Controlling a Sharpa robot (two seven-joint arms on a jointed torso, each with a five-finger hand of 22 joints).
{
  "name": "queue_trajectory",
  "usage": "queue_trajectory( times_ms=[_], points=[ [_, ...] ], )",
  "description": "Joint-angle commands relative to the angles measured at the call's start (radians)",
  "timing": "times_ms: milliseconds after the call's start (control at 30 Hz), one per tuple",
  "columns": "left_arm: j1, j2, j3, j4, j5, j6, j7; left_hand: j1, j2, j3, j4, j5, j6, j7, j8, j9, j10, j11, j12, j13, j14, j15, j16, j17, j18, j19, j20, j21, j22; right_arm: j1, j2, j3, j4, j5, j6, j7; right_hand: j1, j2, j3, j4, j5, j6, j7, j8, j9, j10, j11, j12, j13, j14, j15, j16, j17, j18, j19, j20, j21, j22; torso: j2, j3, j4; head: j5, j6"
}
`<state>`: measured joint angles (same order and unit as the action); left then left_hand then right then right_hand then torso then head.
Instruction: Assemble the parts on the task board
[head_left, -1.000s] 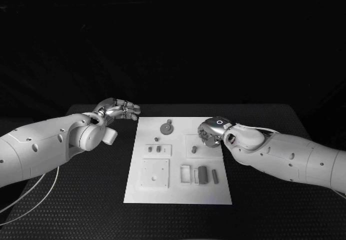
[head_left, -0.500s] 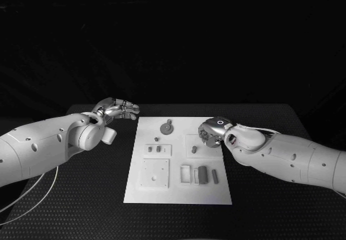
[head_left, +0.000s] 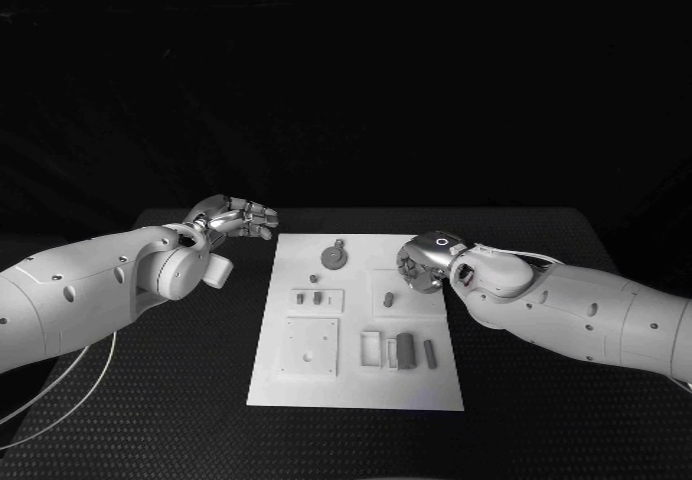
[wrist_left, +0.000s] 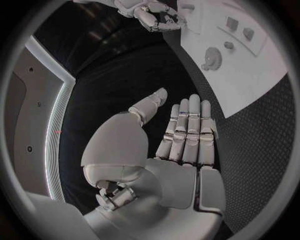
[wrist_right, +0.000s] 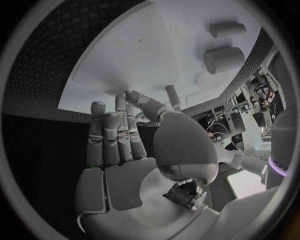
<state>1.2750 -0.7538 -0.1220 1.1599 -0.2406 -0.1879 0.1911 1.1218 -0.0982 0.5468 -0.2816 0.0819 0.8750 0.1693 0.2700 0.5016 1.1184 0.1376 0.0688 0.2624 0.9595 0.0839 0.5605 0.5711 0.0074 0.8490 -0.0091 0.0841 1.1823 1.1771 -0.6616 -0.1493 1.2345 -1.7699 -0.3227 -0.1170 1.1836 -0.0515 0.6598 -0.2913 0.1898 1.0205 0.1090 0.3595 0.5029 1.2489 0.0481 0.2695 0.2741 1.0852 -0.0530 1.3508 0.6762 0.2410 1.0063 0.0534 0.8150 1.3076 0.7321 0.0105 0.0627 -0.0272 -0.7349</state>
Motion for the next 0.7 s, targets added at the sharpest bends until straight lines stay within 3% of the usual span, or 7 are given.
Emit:
queue_trajectory(
  times_ms=[33,700],
  points=[
    [0.002,0.003,0.001,0.0,0.006,0.004,0.006,-0.011,-0.001,-0.007,0.0,0.007,-0.002,0.006,0.005,-0.001,-0.003,0.006,-0.001,-0.001,0.006,0.001,-0.006,0.001,-0.007,0.007,-0.002,-0.004,-0.001,0.004,0.0,0.003,0.003,0.015,0.016,0.008,0.003,0.003,0.004,0.001,0.001,0.009,0.0,0.007,0.002,0.01,0.0,-0.002,-0.001,0.003,-0.007,0.005,0.002,0.021,0.008,-0.002,0.004,0.019,0.0,0.0001,0.0003,-0.001,0.0],
    [0.002,0.005,0.001,-0.007,0.006,0.009,0.002,-0.013,-0.002,-0.008,0.001,0.007,-0.004,0.008,0.005,-0.003,-0.005,0.007,-0.001,-0.004,0.006,0.001,-0.01,0.005,-0.007,0.007,-0.002,-0.006,-0.002,0.021,-0.02,0.016,0.036,0.061,0.032,0.013,0.001,0.003,0.005,0.001,0.001,0.009,0.0,0.006,0.003,0.011,0.0,-0.004,-0.001,0.003,-0.007,0.004,0.003,0.021,0.008,-0.002,0.004,0.019,0.0,-0.0001,-0.0004,-0.001,-0.004]
  ],
)
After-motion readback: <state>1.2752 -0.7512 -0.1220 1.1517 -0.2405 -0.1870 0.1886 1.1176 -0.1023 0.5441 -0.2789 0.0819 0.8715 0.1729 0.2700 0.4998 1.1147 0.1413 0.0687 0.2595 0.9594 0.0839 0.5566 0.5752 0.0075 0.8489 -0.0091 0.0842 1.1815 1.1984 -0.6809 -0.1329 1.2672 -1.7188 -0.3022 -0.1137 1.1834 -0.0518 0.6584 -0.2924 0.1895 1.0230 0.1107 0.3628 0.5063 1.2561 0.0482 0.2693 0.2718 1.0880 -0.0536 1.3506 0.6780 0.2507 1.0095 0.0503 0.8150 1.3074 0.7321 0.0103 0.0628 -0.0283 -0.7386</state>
